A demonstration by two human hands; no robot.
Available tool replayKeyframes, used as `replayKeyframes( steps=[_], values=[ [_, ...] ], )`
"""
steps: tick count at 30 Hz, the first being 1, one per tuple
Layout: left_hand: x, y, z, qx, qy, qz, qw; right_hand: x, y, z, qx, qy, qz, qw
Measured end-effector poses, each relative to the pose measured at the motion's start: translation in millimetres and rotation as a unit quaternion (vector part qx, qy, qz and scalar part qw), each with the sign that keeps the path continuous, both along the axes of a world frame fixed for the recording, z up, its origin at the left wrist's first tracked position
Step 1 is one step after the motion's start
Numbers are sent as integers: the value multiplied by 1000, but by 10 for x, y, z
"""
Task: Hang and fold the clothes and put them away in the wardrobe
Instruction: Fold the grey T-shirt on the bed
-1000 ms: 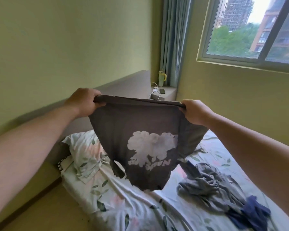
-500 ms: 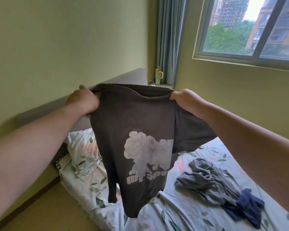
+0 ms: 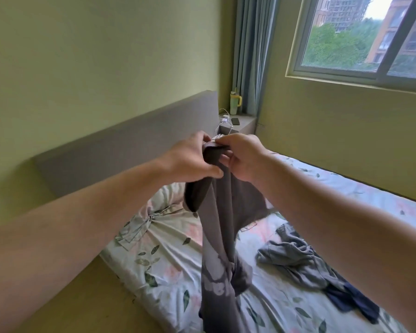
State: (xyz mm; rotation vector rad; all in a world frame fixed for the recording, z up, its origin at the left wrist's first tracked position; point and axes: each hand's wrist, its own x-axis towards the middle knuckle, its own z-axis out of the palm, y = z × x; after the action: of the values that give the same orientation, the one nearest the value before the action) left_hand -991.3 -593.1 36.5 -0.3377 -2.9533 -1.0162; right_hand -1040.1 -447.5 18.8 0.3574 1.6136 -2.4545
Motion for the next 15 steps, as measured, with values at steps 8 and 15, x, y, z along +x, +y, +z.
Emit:
replayKeyframes(
  steps=[8,15],
  values=[
    [-91,-221,-66,-98,125,27,987,142,272,-169,54,69,63,994],
    [-159,-417,4,-99,152,52,982,312,369,-455,673,256,85,688]
  ],
)
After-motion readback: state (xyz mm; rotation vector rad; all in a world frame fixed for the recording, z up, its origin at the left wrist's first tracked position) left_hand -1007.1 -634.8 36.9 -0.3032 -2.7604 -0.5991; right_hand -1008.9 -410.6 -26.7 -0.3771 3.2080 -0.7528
